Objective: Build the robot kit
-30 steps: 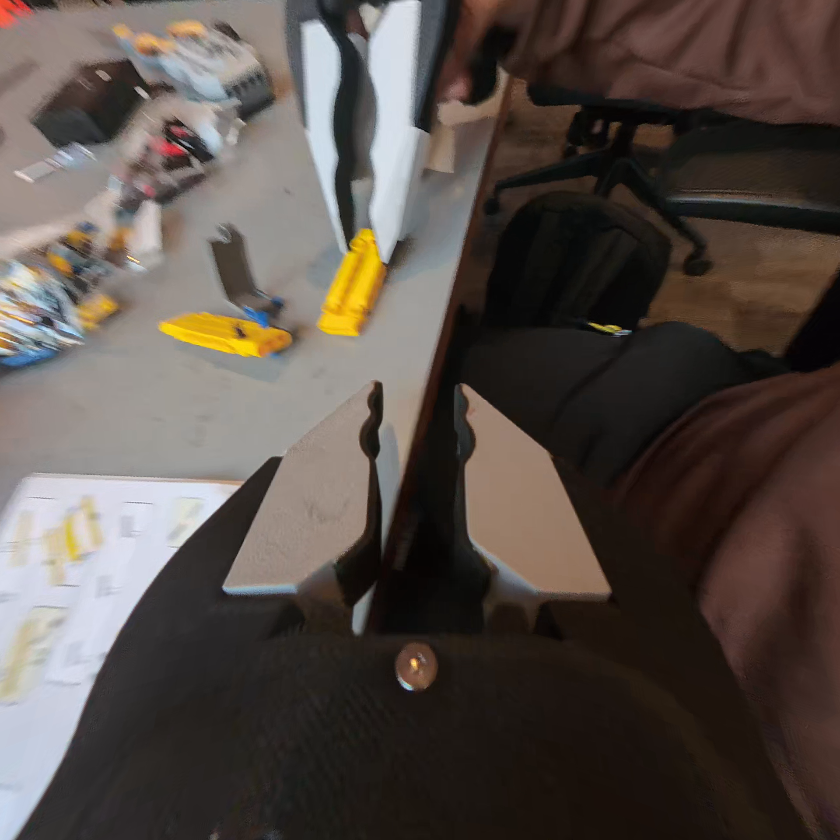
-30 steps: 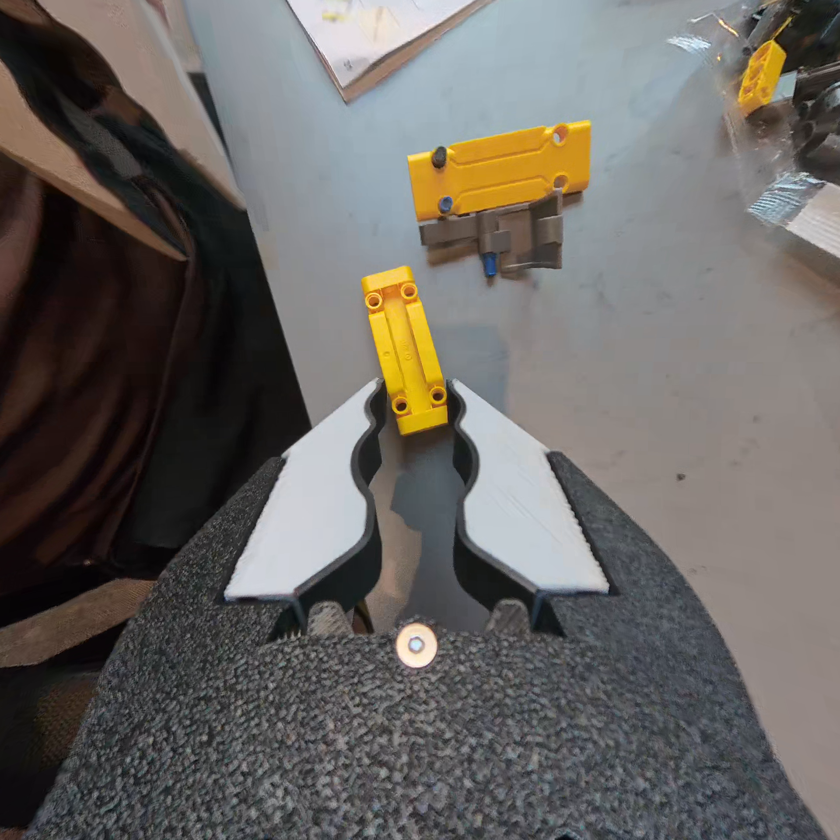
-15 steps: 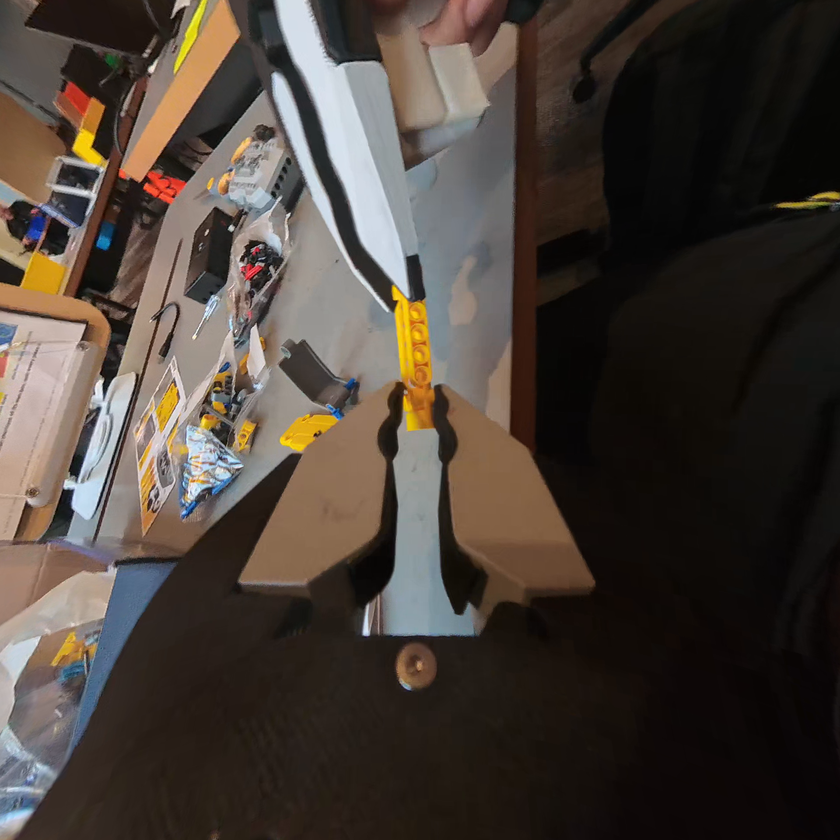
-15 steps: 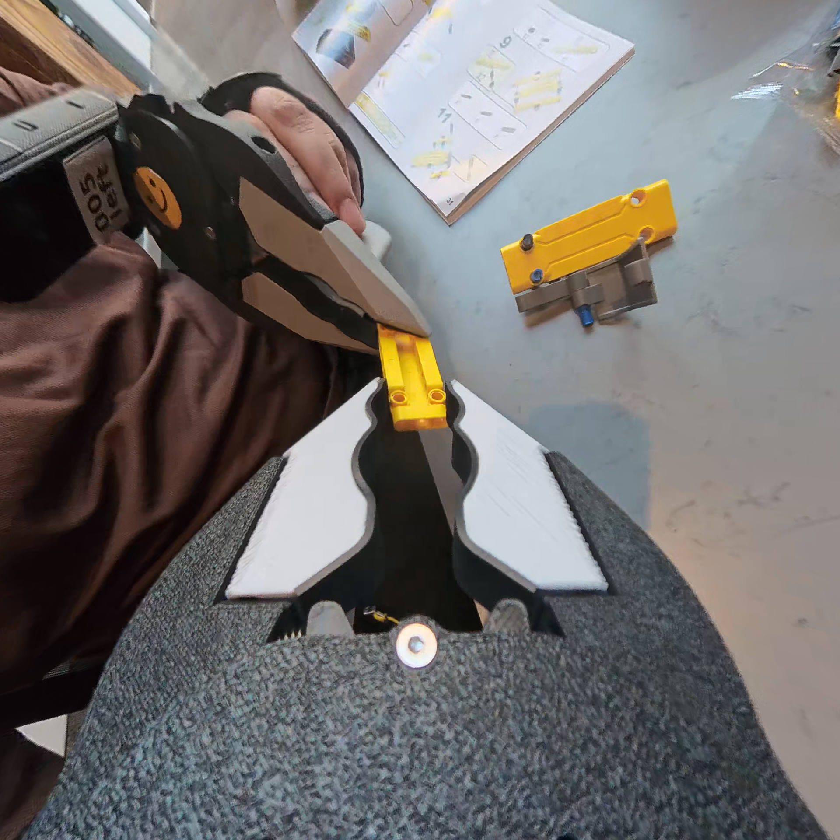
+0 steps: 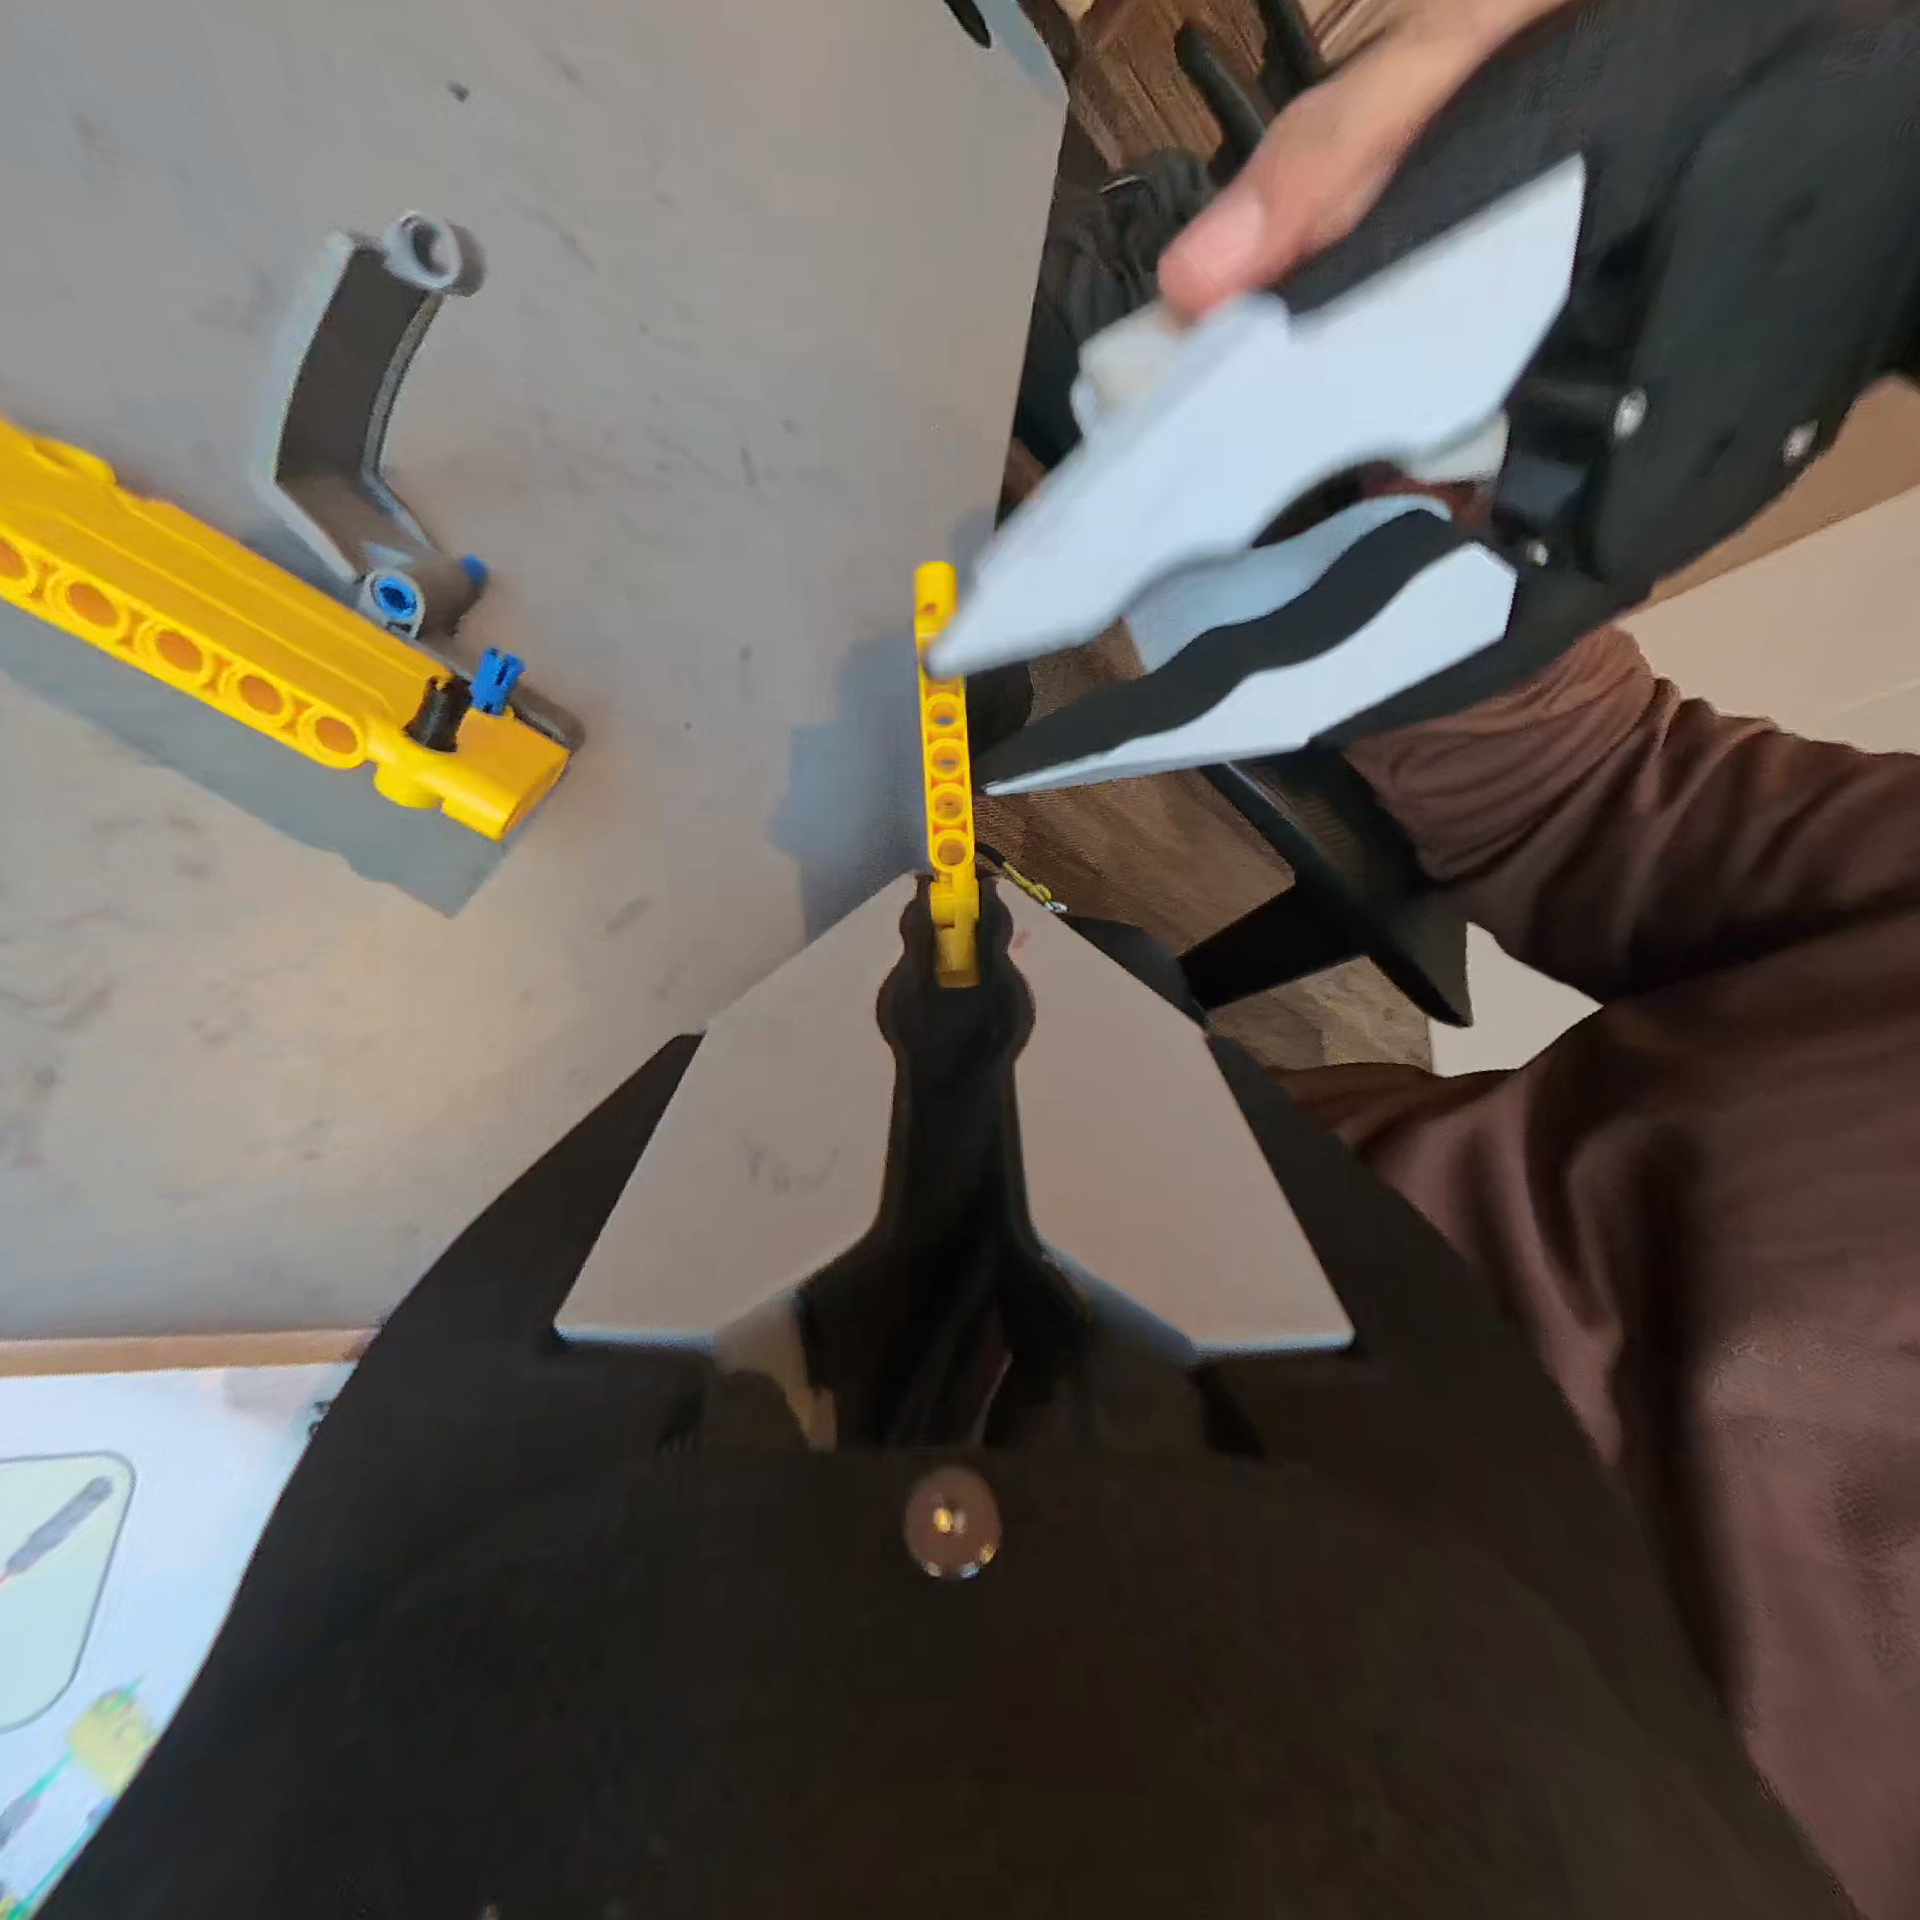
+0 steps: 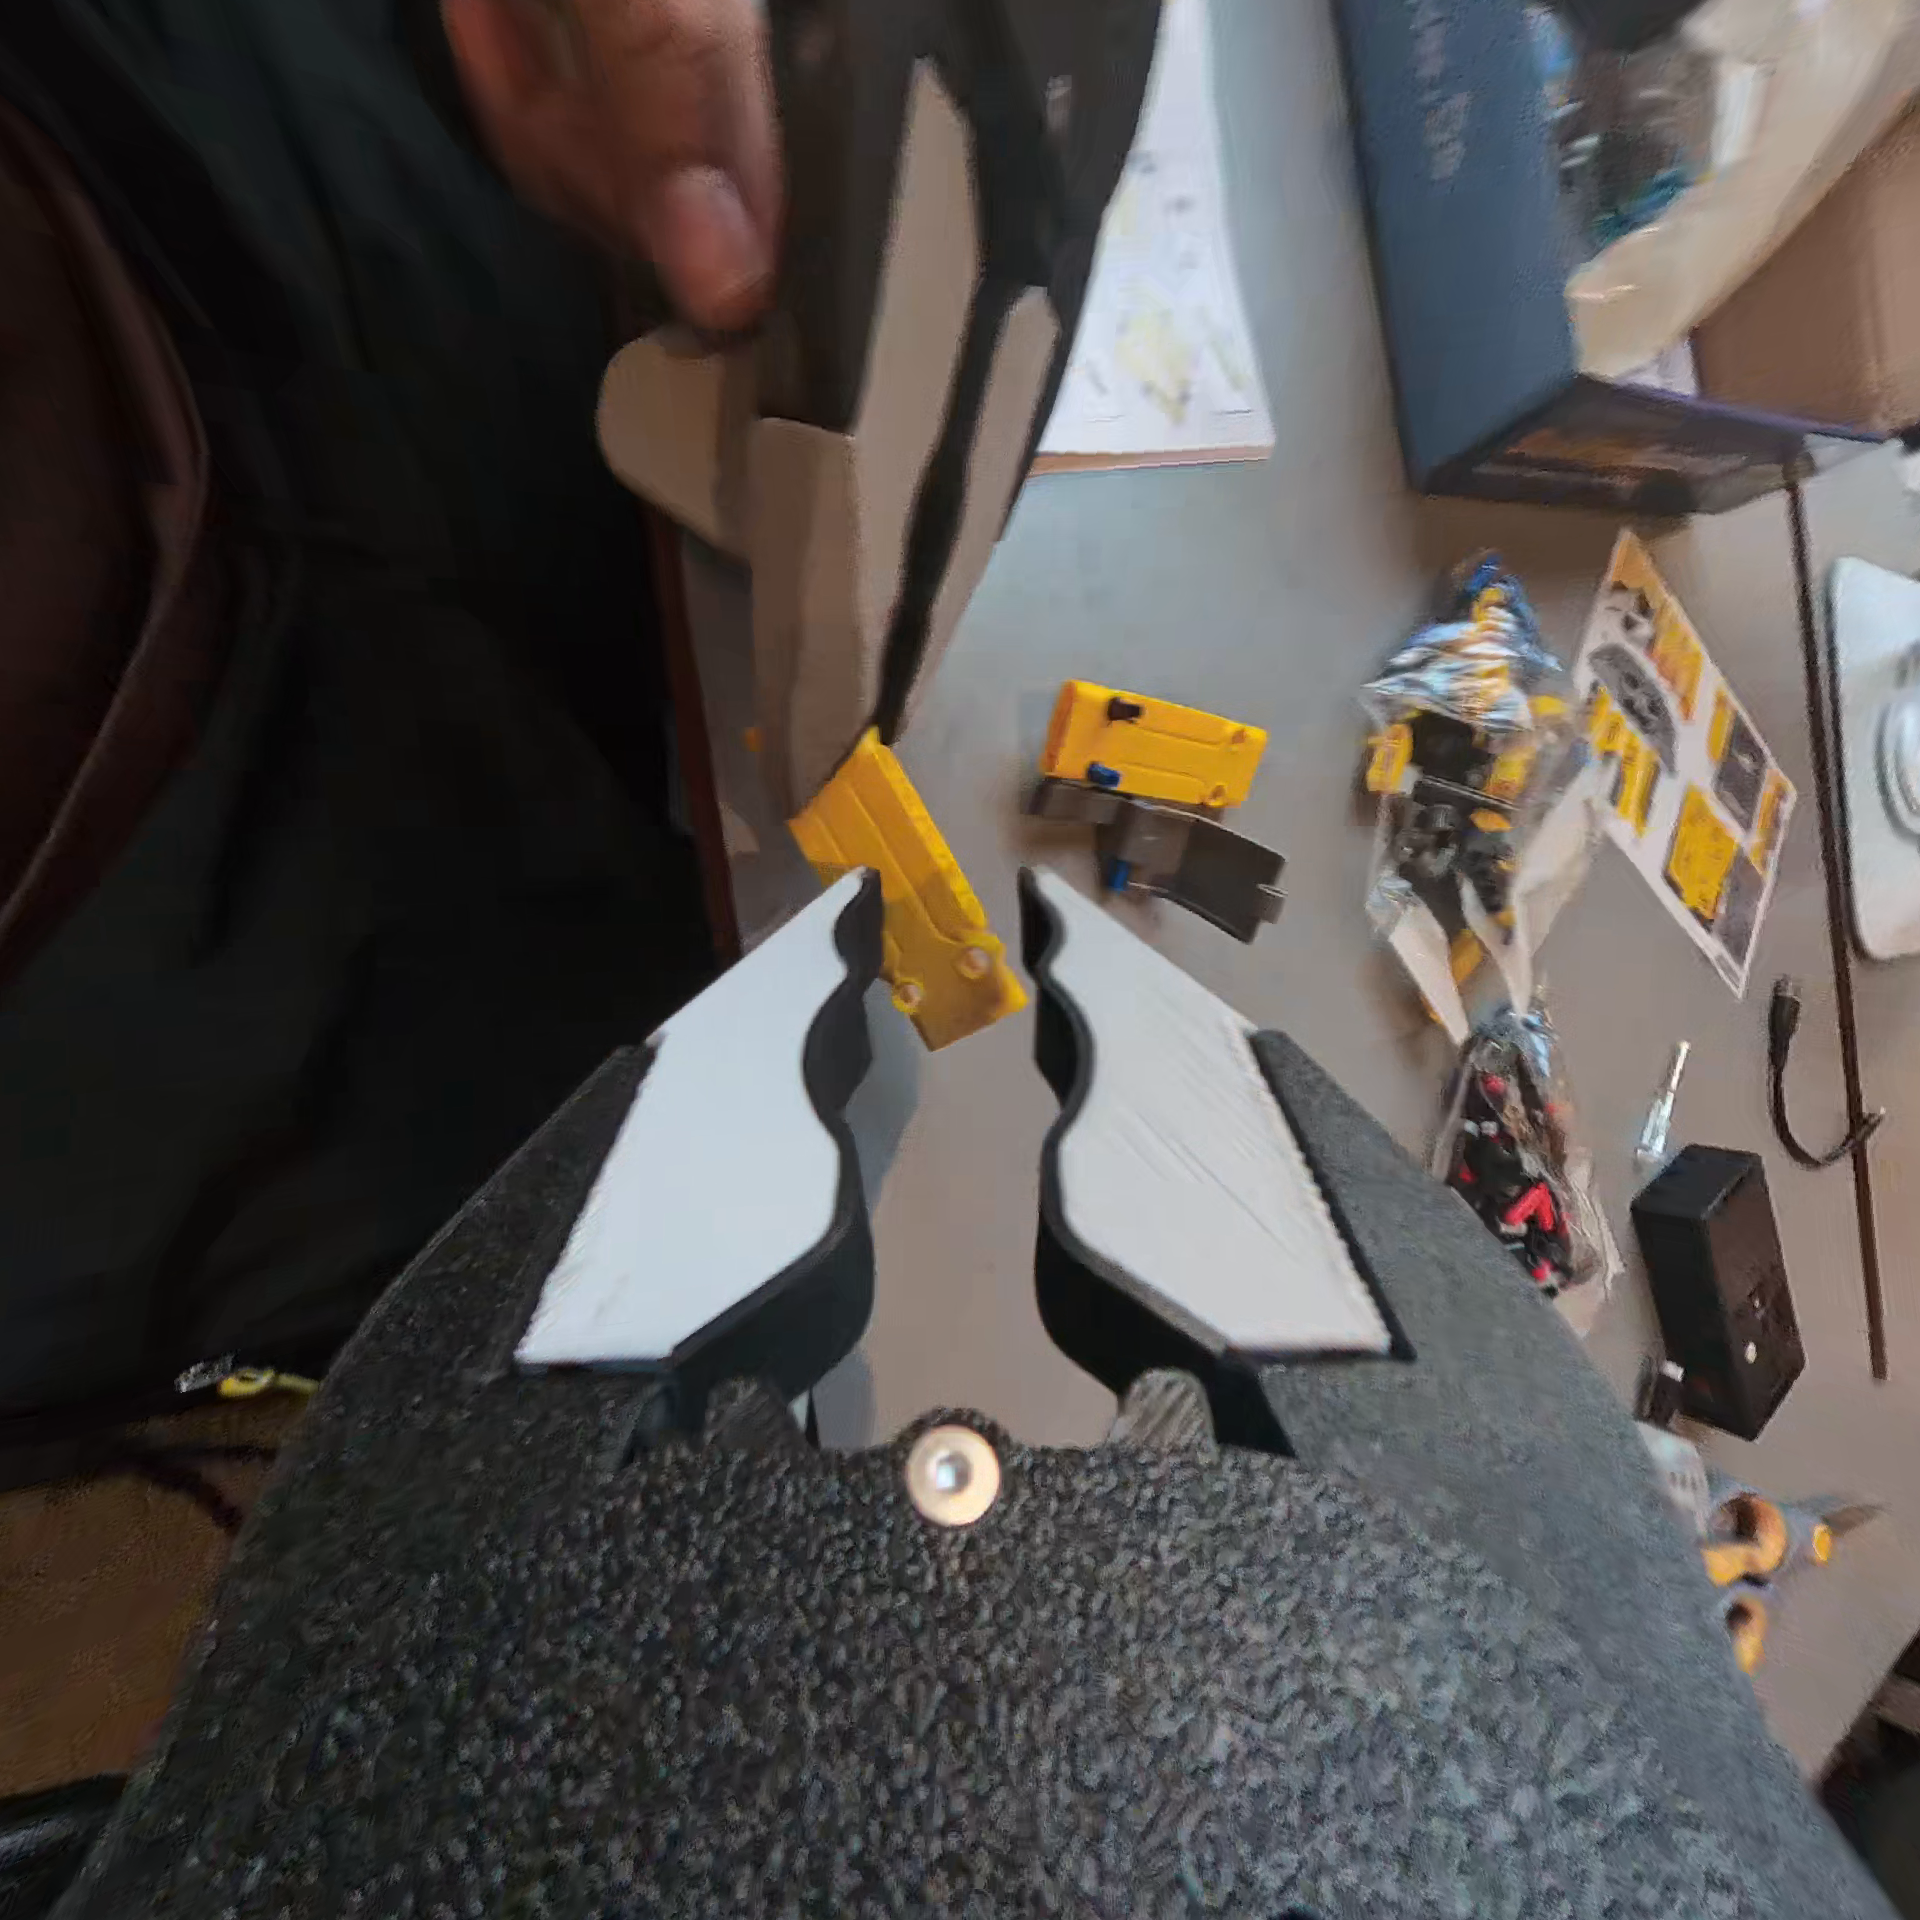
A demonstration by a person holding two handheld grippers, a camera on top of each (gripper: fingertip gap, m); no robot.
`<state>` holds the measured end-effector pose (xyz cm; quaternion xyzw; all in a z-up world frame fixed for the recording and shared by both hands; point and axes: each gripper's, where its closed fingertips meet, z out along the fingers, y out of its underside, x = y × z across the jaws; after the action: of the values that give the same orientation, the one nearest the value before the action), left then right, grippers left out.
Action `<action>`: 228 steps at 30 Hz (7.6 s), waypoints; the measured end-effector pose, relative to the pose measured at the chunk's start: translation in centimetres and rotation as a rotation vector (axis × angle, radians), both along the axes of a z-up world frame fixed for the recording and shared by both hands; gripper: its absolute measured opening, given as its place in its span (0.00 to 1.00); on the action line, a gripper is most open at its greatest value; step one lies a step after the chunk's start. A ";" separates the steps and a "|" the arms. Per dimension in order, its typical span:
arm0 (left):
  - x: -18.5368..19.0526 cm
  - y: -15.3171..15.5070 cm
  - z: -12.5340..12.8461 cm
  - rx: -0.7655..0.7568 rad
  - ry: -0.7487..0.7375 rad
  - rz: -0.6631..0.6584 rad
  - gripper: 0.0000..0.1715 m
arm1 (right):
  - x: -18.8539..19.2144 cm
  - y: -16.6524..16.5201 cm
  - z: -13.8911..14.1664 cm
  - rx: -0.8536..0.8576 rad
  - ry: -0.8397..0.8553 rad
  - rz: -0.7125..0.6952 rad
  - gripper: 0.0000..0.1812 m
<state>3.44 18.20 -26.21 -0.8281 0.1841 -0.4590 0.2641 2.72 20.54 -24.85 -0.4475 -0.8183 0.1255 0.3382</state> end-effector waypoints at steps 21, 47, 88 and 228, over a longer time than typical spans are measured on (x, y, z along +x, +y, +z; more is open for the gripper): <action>-4.8 1.5 2.4 0.251 0.161 0.204 0.08 | 4.2 7.7 -3.8 -0.266 -0.183 -0.474 0.15; -9.1 -3.9 2.1 0.496 0.409 0.313 0.11 | 2.0 9.0 0.8 -0.309 0.117 -0.666 0.13; -34.5 -15.0 -1.3 0.253 0.739 0.973 0.00 | -14.9 -7.7 0.9 -0.340 0.419 -0.093 0.06; -18.9 -8.9 0.1 0.480 0.545 0.662 0.03 | 3.4 12.5 0.2 -0.378 0.074 -0.408 0.07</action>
<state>-15.46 9.27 -26.09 -0.8478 0.0740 -0.0614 0.5215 6.16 32.99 -24.69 -0.6532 -0.6604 0.2217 0.2966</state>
